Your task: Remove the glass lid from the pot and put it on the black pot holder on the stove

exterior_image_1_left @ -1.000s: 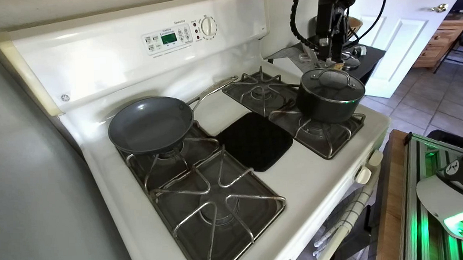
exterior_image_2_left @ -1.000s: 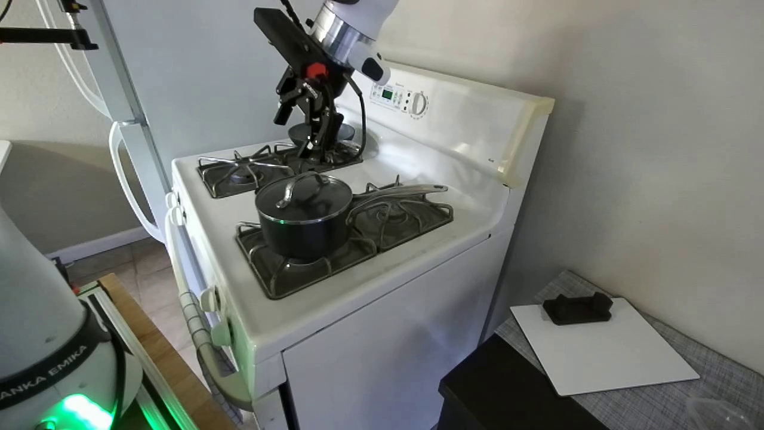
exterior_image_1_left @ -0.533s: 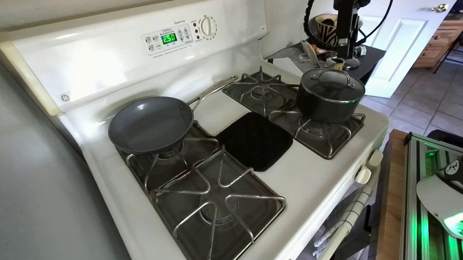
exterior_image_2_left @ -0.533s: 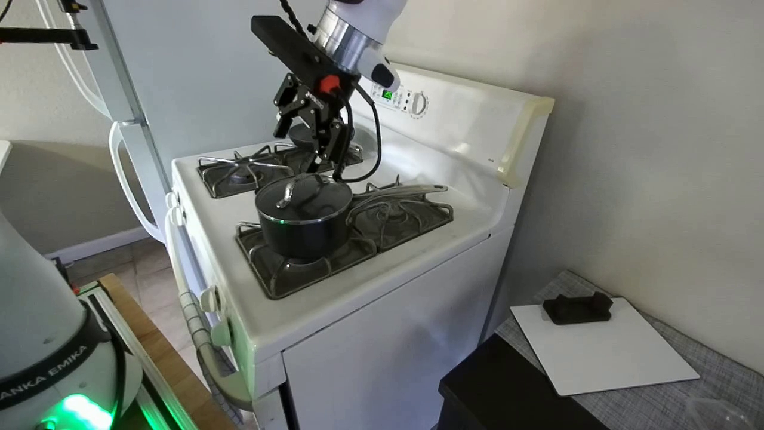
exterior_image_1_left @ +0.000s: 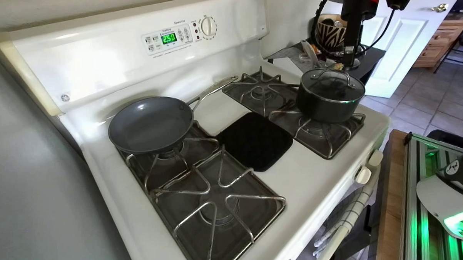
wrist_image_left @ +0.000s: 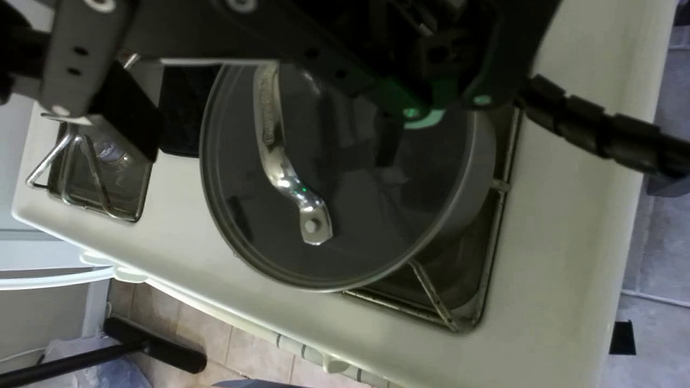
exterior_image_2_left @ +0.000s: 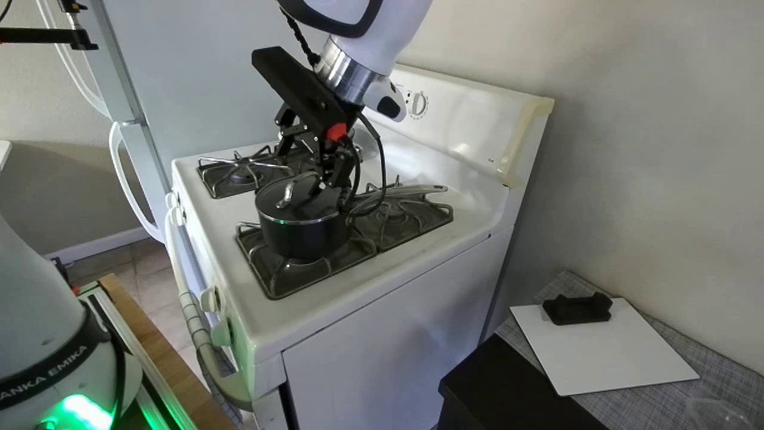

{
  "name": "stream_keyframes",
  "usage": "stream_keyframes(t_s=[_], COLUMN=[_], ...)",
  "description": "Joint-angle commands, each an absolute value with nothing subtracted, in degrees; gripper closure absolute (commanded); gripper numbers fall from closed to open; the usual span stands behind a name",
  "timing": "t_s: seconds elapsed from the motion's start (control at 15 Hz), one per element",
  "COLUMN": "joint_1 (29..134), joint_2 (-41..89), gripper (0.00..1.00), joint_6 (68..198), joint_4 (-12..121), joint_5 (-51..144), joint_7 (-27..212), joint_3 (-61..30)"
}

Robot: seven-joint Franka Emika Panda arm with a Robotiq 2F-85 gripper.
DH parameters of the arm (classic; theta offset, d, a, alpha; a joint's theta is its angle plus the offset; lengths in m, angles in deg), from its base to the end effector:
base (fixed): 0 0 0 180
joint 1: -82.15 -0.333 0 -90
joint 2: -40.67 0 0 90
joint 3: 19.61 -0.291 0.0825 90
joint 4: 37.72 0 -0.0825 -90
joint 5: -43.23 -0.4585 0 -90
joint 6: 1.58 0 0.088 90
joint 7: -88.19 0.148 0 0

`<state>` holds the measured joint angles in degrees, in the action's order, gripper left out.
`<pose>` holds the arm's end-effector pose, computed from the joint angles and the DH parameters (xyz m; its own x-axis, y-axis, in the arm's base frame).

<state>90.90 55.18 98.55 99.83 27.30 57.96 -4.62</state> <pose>0.4398 -0.1470 0.2868 0.9761 0.0770 -0.2034 -0.0245 -0.8902 -0.4549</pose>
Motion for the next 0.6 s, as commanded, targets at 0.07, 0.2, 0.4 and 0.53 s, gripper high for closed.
stream_keyframes(t_s=[0.07,0.2,0.4,0.53], joint_1=[90.7,90.5,90.3,90.0], joint_2=[55.3,54.7,53.3,52.2], gripper=[0.0,0.0,0.0,0.0], joint_6=[102.2,102.9,103.8,104.2], joint_4=[102.3,102.2,101.6,101.1], joint_5=[22.0,20.3,18.5,17.3], joint_7=[53.9,53.3,53.1,53.3], joint_3=[-3.5,-3.8,-4.2,-4.4])
